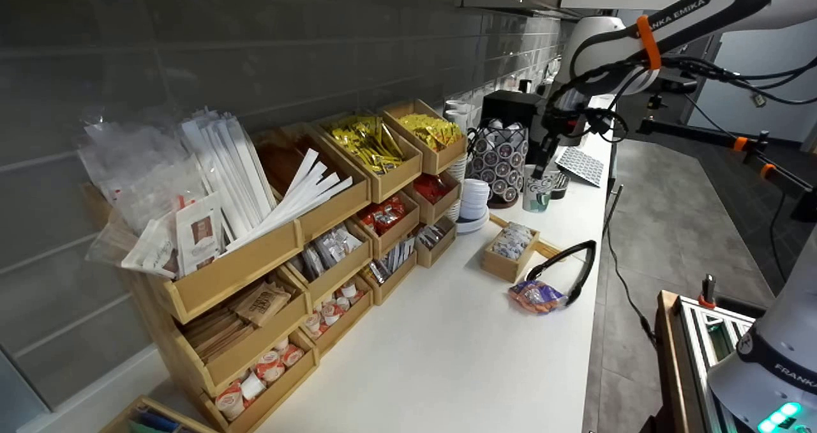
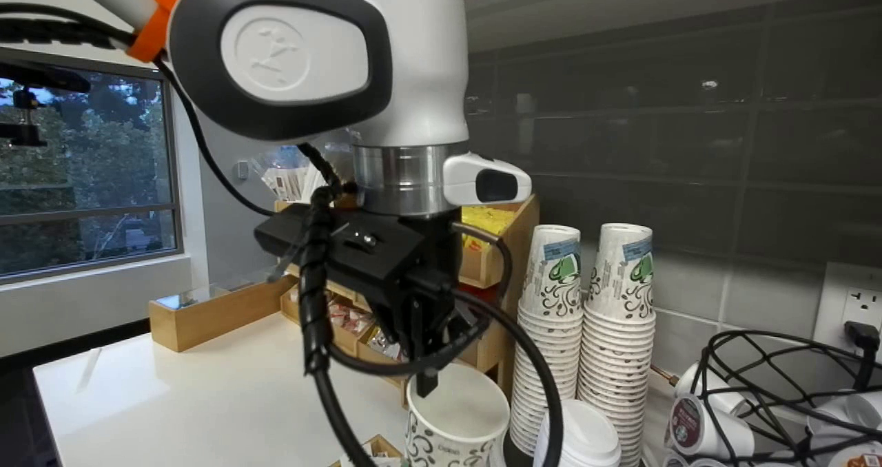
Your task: Put the cup in the top cabinet
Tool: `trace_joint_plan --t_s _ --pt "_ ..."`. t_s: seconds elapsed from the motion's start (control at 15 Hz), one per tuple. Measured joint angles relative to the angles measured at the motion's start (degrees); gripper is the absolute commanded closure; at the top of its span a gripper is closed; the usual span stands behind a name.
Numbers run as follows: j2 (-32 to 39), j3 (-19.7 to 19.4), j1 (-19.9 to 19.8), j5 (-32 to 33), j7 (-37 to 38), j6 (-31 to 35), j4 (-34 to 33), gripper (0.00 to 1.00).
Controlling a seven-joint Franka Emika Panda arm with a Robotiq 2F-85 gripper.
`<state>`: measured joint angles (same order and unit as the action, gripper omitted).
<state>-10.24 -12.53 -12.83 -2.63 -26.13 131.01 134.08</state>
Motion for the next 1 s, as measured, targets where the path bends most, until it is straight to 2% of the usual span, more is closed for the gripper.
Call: trace_joint_plan --t_s 0.6,1.0 --pt "-7.8 -0.1 3.1 0.0 -3.6 -20.9 -9.1 0.99" --pt "-10.5 -1.3 3.6 0.0 -7.9 -30.9 -17.4 0.99"
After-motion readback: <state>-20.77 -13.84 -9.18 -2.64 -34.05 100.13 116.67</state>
